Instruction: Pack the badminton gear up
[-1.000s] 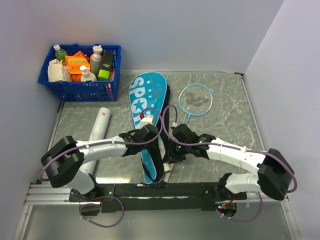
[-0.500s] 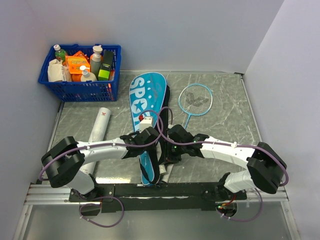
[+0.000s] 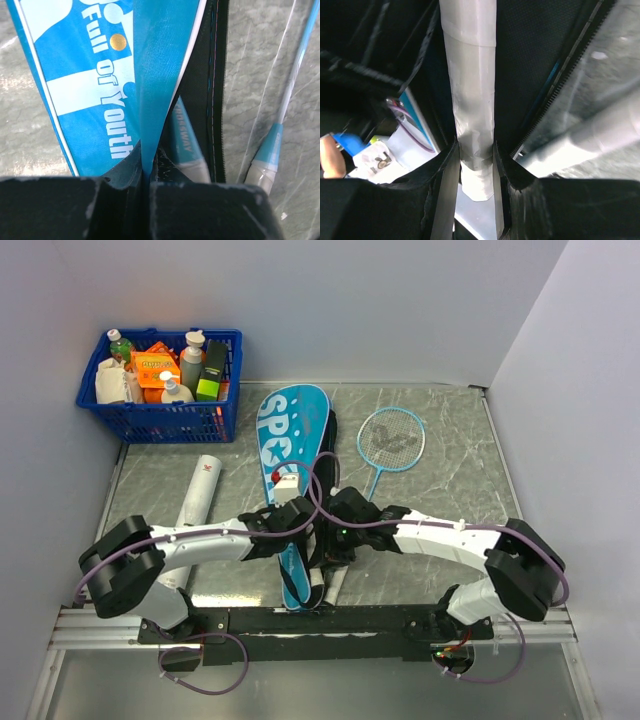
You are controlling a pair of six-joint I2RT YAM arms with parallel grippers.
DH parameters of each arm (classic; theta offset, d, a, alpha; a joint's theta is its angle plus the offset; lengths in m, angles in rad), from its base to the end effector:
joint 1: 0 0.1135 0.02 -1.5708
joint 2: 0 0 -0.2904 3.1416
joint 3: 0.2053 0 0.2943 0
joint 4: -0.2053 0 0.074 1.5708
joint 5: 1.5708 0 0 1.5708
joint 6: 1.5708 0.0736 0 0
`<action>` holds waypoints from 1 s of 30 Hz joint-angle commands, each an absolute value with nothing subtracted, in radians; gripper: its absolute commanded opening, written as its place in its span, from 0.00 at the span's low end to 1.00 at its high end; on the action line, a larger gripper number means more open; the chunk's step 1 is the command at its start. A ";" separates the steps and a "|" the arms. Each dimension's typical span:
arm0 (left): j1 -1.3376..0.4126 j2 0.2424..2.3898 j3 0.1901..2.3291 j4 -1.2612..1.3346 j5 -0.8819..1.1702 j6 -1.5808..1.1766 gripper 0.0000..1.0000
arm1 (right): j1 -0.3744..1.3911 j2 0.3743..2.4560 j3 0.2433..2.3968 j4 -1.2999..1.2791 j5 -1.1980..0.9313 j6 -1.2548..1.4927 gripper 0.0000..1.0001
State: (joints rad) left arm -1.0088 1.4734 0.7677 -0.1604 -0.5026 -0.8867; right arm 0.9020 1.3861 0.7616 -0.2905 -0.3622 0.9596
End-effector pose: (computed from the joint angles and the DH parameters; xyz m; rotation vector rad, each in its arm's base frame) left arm 0.2110 -0.2686 0.1558 -0.0769 2.3254 -0.3447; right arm 0.1796 0.2693 0.1660 -0.0947 2.8357 1.0823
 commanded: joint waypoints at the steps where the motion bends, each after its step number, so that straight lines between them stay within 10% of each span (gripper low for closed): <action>1: -1.054 1.411 0.743 -0.141 -0.437 -0.965 0.01 | 0.890 1.436 0.766 -0.005 -0.296 1.023 0.00; 9: -1.057 1.361 0.684 -0.075 -0.425 -0.992 0.01 | 0.900 1.512 0.692 0.140 -0.282 1.035 0.00; 22: -1.057 1.146 0.644 0.034 -0.362 -0.896 0.45 | 0.919 1.624 0.630 0.264 -0.288 1.051 0.00; 30: -1.048 1.002 0.700 -0.289 -0.581 -0.943 0.52 | 0.919 1.629 0.629 0.275 -0.298 1.042 0.01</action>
